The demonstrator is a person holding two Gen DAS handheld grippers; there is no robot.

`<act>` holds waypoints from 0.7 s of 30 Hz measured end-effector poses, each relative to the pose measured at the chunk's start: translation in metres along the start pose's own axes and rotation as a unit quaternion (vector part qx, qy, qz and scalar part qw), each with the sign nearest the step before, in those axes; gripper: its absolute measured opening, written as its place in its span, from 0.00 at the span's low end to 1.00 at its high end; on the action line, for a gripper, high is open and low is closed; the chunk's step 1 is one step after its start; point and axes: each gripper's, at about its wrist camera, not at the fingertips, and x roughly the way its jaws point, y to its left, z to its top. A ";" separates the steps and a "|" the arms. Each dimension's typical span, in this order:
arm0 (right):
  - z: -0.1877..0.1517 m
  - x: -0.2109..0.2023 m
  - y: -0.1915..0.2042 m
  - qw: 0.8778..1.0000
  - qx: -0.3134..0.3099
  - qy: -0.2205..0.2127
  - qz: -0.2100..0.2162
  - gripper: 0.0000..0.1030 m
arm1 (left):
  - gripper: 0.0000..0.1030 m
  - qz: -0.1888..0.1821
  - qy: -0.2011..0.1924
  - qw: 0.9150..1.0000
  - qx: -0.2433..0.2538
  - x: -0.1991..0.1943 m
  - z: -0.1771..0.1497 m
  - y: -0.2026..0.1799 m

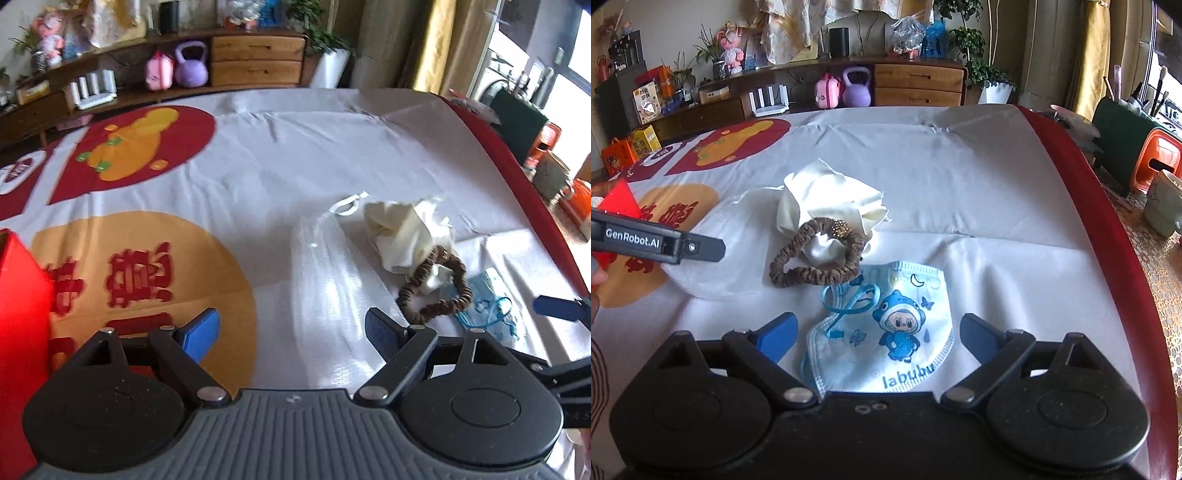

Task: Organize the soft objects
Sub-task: 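Close the left tool on the clear plastic bag while the right tool grasps the blue mask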

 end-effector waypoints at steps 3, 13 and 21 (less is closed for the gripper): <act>0.000 0.006 0.001 1.000 -0.001 0.006 -0.003 0.89 | 0.83 -0.004 0.002 1.000 0.011 0.006 -0.002 -0.005; -0.004 0.011 0.006 1.000 -0.003 0.011 -0.007 0.74 | 0.70 -0.007 -0.006 1.000 0.028 0.010 -0.002 -0.015; -0.003 0.006 0.010 1.000 -0.002 0.002 0.000 0.44 | 0.31 -0.008 -0.007 0.999 0.035 0.004 -0.003 -0.018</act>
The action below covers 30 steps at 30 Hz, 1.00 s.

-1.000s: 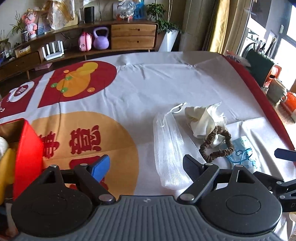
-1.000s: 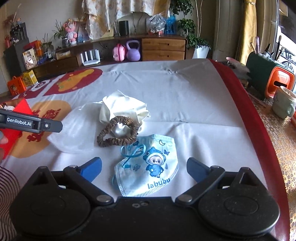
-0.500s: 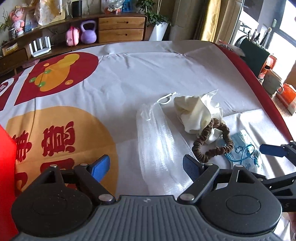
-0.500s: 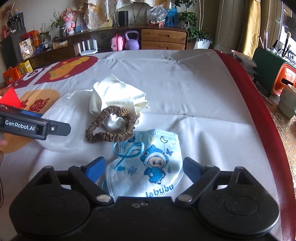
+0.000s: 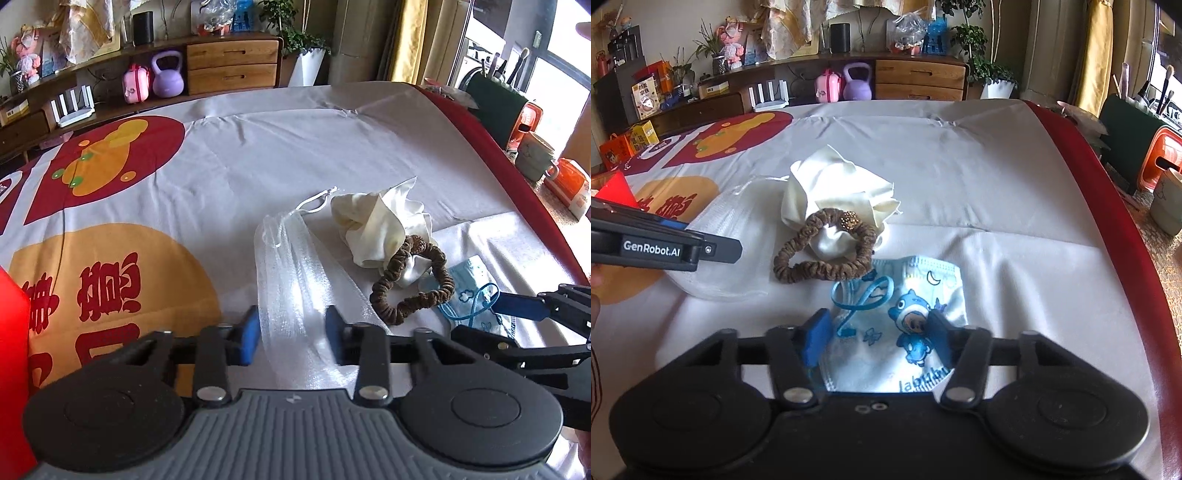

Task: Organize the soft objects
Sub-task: 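Close the left tool on the clear plastic bag while the right tool grasps the blue mask, then carry the plastic bag with the left tool while the right tool carries the mask to the tin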

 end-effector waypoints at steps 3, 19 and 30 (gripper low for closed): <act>0.001 -0.001 -0.001 1.000 0.001 -0.002 0.001 0.23 | 0.23 0.000 -0.001 1.000 0.005 -0.002 -0.001 -0.001; 0.001 -0.037 -0.005 0.998 0.052 -0.024 0.000 0.04 | 0.12 0.000 -0.025 1.000 -0.018 -0.039 -0.006 0.016; 0.015 -0.091 0.024 0.995 0.058 -0.058 0.056 0.04 | 0.12 0.024 -0.034 0.999 -0.031 -0.097 -0.016 0.034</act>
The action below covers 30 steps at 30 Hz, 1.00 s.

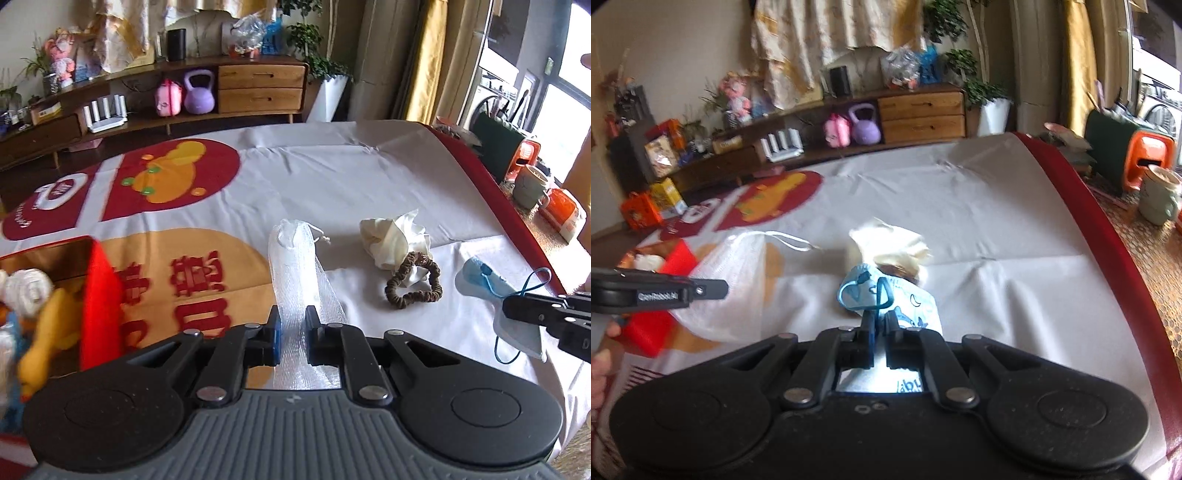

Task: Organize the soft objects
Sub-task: 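Carry the plastic bag with the left tool while the right tool carries the mask to the tin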

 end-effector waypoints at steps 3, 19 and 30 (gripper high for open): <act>0.006 -0.010 0.018 1.000 -0.009 -0.006 0.017 0.04 | 0.12 0.008 -0.004 1.000 -0.009 -0.019 -0.001 0.010; 0.031 -0.038 0.124 0.992 -0.074 -0.032 0.100 0.04 | 0.12 0.049 -0.036 0.997 -0.041 -0.117 -0.017 0.062; 0.037 -0.035 0.186 0.985 -0.104 -0.035 0.136 0.04 | 0.12 0.077 -0.048 0.994 -0.064 -0.158 -0.028 0.111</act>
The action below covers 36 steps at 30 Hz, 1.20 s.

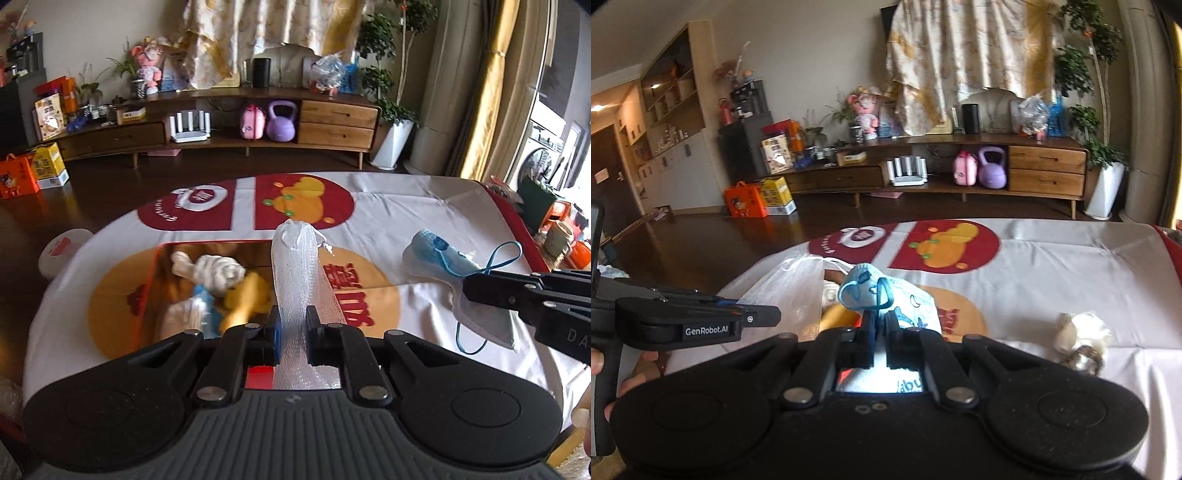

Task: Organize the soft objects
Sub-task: 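Carry the plastic bag with the left tool while the right tool carries the mask to the tin, then lower the plastic bag with the left tool while the right tool lowers the mask into the tin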

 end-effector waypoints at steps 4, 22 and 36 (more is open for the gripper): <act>0.006 0.013 0.020 1.000 -0.014 0.005 0.008 0.04 | 0.12 0.009 -0.003 1.000 -0.007 -0.005 0.001 0.019; 0.011 0.082 0.073 0.997 -0.029 0.065 0.022 0.04 | 0.12 0.046 0.030 0.998 -0.018 0.020 0.003 0.091; 0.006 0.137 0.078 0.995 0.001 0.103 0.012 0.04 | 0.12 0.037 0.049 0.998 -0.005 0.066 0.016 0.104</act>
